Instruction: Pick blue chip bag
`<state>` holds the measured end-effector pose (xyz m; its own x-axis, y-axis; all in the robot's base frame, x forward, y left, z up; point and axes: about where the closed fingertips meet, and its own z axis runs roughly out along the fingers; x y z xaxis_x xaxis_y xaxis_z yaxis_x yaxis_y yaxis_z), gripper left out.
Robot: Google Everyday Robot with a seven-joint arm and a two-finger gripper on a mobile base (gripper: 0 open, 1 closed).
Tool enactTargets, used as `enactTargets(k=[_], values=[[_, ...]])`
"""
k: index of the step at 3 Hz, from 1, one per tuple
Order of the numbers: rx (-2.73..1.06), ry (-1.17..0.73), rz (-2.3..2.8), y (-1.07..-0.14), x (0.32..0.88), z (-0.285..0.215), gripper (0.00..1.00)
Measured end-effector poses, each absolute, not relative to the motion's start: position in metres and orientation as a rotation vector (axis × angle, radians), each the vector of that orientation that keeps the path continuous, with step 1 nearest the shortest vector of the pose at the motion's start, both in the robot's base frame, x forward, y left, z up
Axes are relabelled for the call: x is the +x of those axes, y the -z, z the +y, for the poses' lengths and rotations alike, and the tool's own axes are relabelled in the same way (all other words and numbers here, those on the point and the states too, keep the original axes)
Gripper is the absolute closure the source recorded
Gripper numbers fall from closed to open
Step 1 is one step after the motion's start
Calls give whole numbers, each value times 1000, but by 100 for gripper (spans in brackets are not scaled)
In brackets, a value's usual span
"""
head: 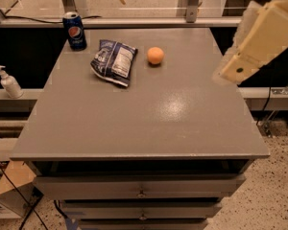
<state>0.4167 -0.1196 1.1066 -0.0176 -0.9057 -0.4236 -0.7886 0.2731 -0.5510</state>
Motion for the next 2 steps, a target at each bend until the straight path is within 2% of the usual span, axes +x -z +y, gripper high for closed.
enactTargets(k=[2], values=[[-1509, 202, 1884, -1080, 445, -135, 0]])
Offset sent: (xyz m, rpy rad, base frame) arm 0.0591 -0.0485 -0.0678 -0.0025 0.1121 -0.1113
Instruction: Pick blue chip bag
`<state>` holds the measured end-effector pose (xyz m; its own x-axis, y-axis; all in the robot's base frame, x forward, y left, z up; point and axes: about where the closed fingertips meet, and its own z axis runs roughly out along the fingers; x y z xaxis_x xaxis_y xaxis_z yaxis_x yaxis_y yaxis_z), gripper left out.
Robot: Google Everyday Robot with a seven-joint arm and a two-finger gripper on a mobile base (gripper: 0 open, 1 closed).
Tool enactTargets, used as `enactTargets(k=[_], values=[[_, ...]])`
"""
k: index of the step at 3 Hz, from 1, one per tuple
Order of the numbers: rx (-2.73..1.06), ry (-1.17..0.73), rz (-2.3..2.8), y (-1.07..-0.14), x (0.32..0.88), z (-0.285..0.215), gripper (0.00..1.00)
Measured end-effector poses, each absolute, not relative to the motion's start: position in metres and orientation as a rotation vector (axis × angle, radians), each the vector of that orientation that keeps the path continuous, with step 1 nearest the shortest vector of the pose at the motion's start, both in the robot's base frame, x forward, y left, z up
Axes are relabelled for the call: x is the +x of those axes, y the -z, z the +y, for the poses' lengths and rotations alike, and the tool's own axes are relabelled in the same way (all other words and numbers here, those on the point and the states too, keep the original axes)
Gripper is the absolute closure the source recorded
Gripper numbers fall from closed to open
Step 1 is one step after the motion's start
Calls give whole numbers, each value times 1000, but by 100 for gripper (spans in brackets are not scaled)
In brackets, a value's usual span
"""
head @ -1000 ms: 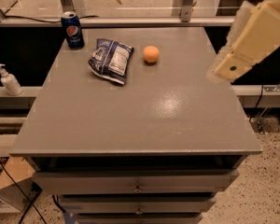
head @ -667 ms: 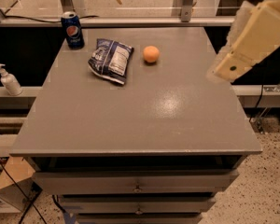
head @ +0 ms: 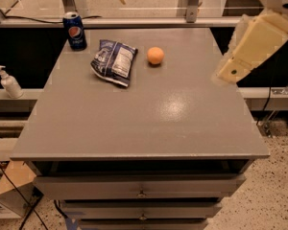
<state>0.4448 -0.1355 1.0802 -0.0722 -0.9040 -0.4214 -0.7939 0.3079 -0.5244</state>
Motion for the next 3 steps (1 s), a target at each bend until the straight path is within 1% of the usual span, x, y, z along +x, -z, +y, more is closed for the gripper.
enactTargets(k=[2, 3], values=[[-1517, 231, 1875, -1082, 447, -135, 0], [-1541, 233, 1852, -1075, 458, -130, 0]])
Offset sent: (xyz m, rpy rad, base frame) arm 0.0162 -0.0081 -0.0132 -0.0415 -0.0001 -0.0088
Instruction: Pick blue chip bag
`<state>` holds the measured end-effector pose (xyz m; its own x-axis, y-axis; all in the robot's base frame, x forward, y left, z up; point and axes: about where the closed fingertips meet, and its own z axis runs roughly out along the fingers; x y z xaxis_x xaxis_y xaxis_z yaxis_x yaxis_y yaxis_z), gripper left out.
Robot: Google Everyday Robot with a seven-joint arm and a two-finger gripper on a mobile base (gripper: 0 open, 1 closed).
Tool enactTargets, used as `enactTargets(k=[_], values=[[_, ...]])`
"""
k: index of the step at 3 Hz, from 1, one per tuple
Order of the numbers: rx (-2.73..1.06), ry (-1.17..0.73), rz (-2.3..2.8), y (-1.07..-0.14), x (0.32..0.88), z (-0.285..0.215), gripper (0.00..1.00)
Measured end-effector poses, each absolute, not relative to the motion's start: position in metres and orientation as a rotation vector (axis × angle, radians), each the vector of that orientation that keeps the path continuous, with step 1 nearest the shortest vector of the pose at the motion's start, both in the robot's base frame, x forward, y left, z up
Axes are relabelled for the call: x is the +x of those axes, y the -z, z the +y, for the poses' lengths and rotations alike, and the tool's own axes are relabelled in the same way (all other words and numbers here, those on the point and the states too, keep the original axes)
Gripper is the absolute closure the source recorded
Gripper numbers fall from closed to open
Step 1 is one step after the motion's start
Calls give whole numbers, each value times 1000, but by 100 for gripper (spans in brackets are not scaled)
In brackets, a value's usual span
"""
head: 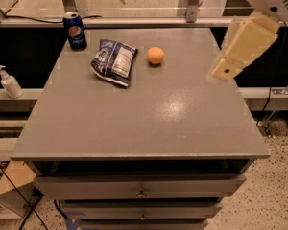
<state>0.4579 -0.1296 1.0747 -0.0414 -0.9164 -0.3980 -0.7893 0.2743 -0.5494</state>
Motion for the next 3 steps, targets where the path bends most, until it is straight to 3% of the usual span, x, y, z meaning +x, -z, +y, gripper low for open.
enactTargets(k=[1, 3], values=[[-1596, 163, 1824, -1040, 495, -108, 0], [-1592, 137, 1830, -1037, 498, -100, 0]])
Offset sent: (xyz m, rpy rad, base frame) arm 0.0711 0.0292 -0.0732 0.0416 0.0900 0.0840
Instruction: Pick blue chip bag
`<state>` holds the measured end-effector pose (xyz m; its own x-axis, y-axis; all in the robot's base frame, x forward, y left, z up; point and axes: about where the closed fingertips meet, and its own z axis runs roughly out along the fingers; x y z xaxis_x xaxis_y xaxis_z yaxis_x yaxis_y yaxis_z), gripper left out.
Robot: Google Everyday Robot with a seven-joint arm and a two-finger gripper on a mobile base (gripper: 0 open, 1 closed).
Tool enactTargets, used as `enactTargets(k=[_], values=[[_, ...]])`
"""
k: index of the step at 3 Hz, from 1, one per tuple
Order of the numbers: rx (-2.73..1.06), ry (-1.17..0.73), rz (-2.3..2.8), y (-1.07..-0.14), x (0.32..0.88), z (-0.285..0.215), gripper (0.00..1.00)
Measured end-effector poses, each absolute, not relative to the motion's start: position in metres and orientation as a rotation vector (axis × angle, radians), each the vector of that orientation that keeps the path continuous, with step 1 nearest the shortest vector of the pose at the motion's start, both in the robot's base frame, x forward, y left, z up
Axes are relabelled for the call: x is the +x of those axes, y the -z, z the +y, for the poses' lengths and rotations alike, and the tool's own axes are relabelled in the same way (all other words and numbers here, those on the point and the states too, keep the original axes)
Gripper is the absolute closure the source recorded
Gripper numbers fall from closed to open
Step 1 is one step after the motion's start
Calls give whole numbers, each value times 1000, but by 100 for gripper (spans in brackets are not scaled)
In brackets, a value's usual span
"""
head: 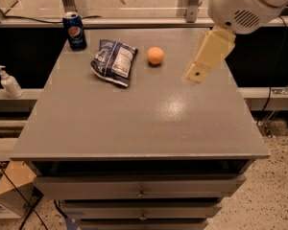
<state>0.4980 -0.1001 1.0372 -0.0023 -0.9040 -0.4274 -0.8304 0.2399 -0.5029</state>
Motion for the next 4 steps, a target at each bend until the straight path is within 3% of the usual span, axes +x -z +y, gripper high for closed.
enactTargets(k=[4], values=[[-1600, -80, 1742, -966, 608, 10, 0]])
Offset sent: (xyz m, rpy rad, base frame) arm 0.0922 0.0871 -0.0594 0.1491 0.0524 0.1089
